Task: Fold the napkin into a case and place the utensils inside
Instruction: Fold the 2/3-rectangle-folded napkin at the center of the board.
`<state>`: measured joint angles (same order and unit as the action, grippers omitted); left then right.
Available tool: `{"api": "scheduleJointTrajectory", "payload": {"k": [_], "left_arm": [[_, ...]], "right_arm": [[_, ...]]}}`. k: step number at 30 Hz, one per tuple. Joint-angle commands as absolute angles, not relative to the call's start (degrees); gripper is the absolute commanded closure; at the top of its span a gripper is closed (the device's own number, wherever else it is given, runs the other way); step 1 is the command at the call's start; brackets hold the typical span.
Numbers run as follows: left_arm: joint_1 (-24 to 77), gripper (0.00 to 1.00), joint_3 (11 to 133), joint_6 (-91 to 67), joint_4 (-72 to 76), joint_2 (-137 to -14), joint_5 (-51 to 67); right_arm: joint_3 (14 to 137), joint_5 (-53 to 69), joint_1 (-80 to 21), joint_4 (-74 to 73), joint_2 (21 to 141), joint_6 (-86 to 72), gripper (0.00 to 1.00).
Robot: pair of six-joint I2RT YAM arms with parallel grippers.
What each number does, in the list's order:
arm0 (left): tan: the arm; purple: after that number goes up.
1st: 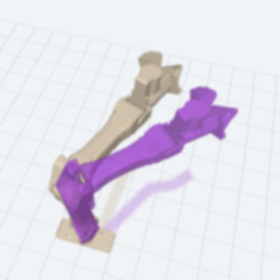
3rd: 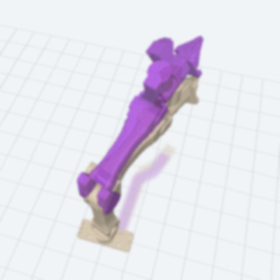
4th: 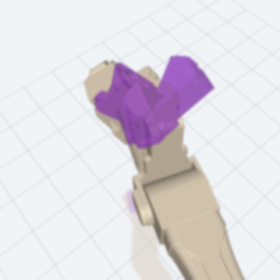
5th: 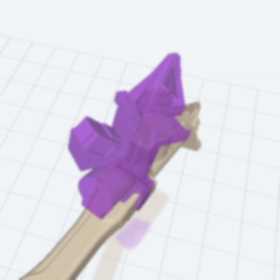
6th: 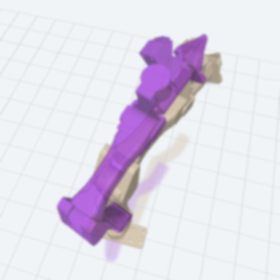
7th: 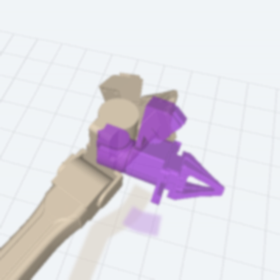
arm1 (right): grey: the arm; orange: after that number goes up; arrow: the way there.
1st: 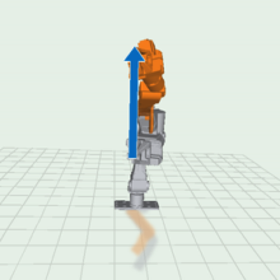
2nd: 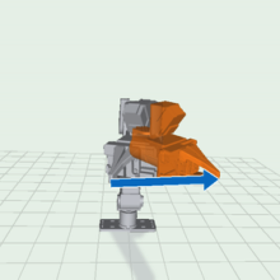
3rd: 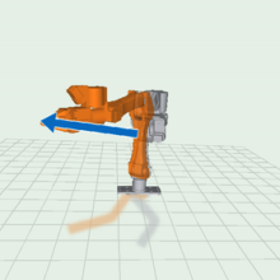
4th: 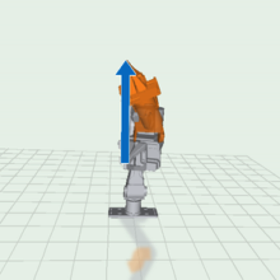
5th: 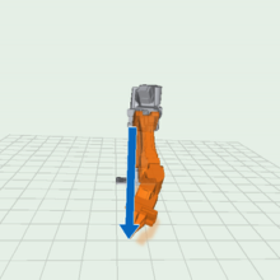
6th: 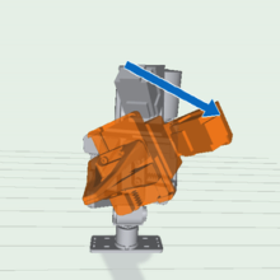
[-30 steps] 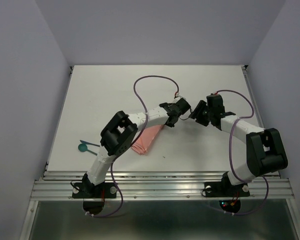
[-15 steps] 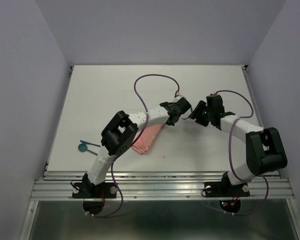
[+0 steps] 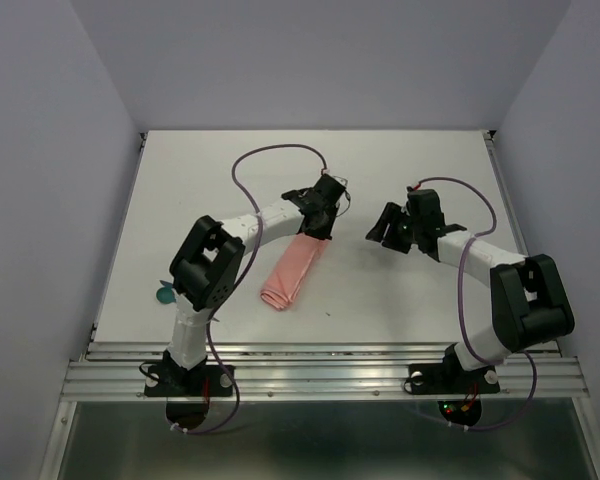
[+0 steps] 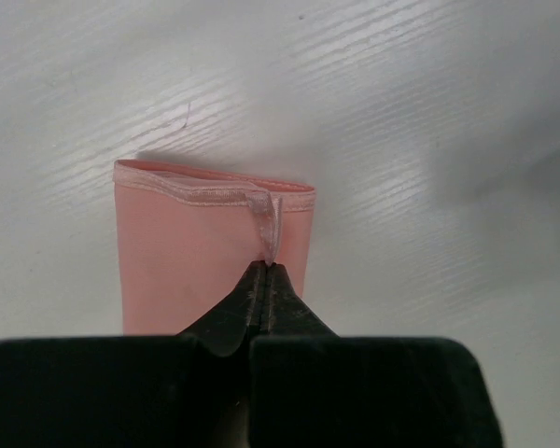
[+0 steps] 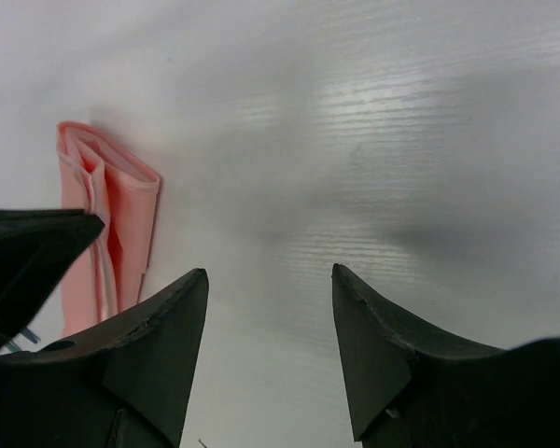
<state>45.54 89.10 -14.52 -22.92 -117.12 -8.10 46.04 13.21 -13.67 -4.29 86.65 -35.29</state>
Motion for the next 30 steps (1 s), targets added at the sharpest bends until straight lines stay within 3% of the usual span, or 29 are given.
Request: {"api": "scheduleJointTrajectory", "payload": {"k": [1, 10, 23, 30], "left_arm": [[42.5, 1.00, 85.0, -16.0, -17.7, -110.6, 3.8], [37.2, 1.00, 78.0, -18.6, -10.7, -106.1, 17.2], [33.0, 1.00, 73.3, -20.6, -8.6, -102.6, 22.1], [31.5, 1.00, 72.8, -21.3, -7.9, -102.2, 23.8]], "right_arm": [[48.1, 14.2, -16.8, -2.0, 87.3, -31.8, 0.39], [51.4, 11.7, -26.4, -2.3, 89.9, -28.8, 0.43], [62.8, 3.5, -36.3, -6.5, 100.3, -22.2, 0.65], [67.6, 2.1, -38.6, -8.6, 104.6, -20.4, 0.66]]}}
